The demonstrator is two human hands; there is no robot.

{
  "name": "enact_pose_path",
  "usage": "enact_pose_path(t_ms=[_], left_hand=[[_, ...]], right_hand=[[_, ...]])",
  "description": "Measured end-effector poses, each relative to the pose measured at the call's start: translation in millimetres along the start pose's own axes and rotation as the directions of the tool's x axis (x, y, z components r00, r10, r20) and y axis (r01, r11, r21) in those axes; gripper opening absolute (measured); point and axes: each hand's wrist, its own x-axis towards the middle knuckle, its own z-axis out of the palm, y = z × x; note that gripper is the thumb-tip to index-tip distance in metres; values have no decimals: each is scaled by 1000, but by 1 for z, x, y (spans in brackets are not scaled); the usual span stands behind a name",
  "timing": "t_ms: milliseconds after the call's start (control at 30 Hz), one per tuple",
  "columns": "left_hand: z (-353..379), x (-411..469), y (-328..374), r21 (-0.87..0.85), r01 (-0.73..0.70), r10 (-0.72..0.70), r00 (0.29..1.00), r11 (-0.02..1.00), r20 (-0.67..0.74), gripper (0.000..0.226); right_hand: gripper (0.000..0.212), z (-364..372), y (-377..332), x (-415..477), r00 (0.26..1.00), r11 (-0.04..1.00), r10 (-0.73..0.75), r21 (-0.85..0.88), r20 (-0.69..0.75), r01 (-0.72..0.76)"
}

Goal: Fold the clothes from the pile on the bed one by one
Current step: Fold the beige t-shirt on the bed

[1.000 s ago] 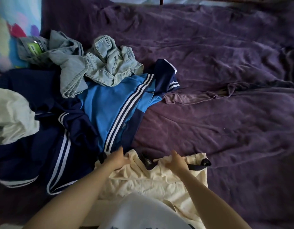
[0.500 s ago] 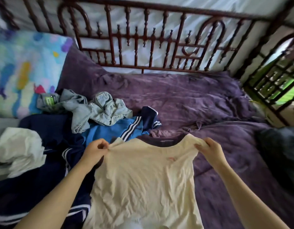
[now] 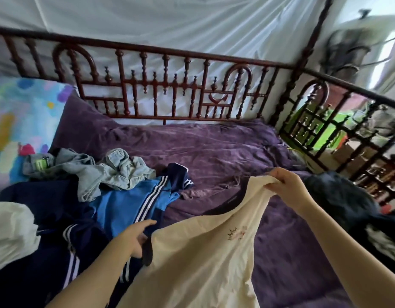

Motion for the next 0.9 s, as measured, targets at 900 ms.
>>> enact_pose_path(t_ms=[900], left_hand=[[149,-50,18,398,-477,582,787,784,-203,23]], right_hand=[[9,-117,123,121,993,978,-112,172,-39,117]])
